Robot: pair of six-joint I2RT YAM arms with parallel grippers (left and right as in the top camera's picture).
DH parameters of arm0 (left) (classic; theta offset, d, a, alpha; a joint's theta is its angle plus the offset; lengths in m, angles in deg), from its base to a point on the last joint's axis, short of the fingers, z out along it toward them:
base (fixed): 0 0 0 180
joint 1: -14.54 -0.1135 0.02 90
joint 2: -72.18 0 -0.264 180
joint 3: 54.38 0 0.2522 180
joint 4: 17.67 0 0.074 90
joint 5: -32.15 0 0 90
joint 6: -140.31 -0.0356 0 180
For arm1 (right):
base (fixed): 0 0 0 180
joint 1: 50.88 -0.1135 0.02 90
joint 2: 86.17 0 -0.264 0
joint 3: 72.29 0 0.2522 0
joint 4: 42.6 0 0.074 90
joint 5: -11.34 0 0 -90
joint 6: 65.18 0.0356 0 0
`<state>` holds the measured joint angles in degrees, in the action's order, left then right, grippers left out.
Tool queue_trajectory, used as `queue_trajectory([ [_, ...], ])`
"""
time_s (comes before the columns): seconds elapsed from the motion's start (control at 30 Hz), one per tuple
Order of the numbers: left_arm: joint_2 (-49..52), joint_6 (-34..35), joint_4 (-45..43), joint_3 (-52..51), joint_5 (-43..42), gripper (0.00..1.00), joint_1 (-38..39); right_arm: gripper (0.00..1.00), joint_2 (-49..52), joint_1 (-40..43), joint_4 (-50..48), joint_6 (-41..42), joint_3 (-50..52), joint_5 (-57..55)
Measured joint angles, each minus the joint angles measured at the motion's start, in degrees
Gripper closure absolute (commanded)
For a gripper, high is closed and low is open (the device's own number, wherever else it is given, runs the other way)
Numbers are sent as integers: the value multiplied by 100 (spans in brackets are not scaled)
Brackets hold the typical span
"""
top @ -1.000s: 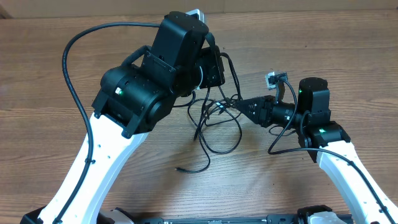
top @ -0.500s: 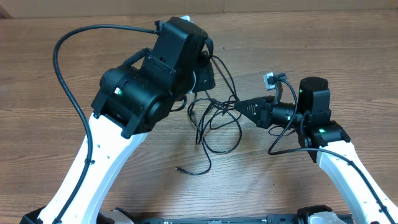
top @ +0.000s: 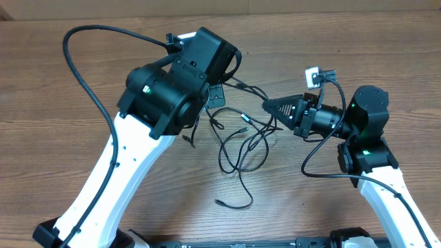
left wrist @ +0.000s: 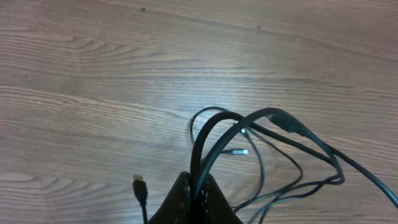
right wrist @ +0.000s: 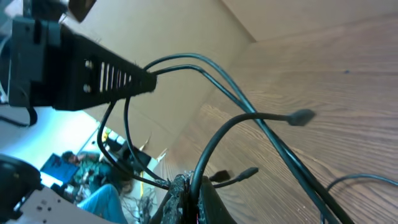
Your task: Untangle cables
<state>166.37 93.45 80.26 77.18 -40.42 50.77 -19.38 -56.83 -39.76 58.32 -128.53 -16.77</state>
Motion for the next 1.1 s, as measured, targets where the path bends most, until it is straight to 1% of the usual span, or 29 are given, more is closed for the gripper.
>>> queue_trajectory([
  [0.13,13,0,-4,0,162,96,0,96,2,240,446,85,0,-37],
  [0.37,13,46,-7,0,448,96,-22,96,2,793,1561,101,0,-219],
  [0.4,13,68,-7,0,466,96,-44,94,2,874,1764,103,0,-291],
  [0.43,13,90,-4,0,487,96,-103,89,2,975,1954,101,0,-389],
  [0.53,13,197,-9,0,516,96,-280,39,2,1049,2328,42,0,-505],
  [0.63,13,328,-72,0,514,96,-433,19,2,1047,2573,-125,0,-542],
  [0.77,13,389,-367,0,476,96,-592,8,2,1047,2911,-378,-2,-581],
  [0.8,13,393,-428,0,470,96,-605,4,2,1047,3042,-433,-2,-625],
  [0.87,9,413,-581,0,468,96,-640,1,2,1047,3198,-546,-2,-728],
  [1.1,-131,334,-918,0,474,96,-638,0,2,1047,3414,-658,-2,-997],
])
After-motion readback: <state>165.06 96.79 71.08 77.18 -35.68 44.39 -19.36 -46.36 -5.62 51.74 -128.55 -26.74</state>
